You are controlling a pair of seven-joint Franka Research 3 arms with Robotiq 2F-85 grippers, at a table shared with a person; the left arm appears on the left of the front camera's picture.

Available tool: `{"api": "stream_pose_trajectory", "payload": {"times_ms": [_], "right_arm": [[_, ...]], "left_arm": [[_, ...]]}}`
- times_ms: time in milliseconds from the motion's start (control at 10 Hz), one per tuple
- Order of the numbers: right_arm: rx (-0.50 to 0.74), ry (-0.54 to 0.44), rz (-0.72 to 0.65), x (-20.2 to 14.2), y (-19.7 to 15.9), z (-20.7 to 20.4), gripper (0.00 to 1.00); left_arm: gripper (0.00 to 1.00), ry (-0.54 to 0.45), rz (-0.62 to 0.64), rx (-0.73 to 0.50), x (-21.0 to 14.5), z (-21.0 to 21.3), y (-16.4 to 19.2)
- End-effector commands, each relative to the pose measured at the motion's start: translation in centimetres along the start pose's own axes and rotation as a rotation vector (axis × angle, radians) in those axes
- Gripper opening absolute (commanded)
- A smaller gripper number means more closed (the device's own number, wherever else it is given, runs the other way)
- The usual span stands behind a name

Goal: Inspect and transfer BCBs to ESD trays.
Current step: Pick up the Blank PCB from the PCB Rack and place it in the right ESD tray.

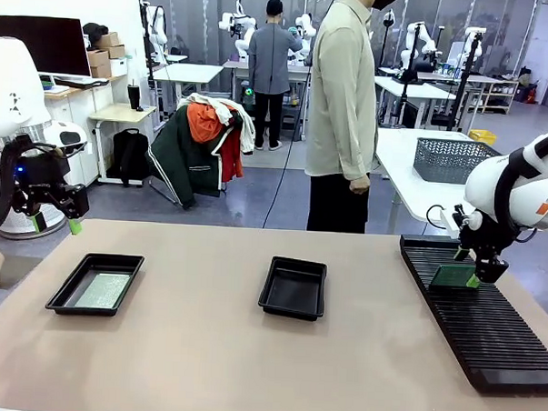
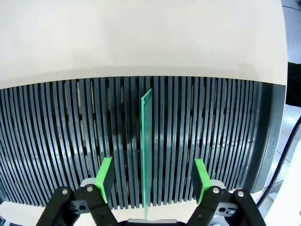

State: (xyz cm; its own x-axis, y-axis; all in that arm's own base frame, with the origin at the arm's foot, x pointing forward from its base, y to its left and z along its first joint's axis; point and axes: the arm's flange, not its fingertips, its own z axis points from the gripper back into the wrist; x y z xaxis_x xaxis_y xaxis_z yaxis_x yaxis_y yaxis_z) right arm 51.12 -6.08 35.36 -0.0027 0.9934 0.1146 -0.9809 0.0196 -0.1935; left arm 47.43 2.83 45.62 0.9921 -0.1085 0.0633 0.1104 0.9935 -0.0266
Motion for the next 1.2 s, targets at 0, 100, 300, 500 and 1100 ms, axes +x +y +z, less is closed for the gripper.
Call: {"api": "stream_pose_trajectory", "payload": {"times_ms": [0, 100, 300, 500, 1100], "right_arm": [[0.023, 0.002, 0.021, -0.27, -0.49, 0.14, 0.75], [0.024, 0.012, 0.018, -0.31, -0.65, 0.22, 0.82], [0.041, 0.024, 0.022, -0.31, -0.79, 0.40, 0.76], [0.056, 0.040, 0.025, -0.19, -0.92, 0.47, 0.71], [0.058, 0.056, 0.020, 0.13, -0.66, 0.52, 0.54]], "left_arm": [[0.75, -0.006, 0.001, -0.001, -0.02, -0.25, -0.01], [0.75, -0.006, 0.001, -0.001, -0.02, -0.25, -0.01], [0.75, -0.006, 0.001, -0.001, -0.02, -0.25, -0.01], [0.75, -0.006, 0.001, -0.001, -0.02, -0.25, -0.01], [0.75, -0.006, 0.001, -0.001, -0.02, -0.25, -0.01]]}}
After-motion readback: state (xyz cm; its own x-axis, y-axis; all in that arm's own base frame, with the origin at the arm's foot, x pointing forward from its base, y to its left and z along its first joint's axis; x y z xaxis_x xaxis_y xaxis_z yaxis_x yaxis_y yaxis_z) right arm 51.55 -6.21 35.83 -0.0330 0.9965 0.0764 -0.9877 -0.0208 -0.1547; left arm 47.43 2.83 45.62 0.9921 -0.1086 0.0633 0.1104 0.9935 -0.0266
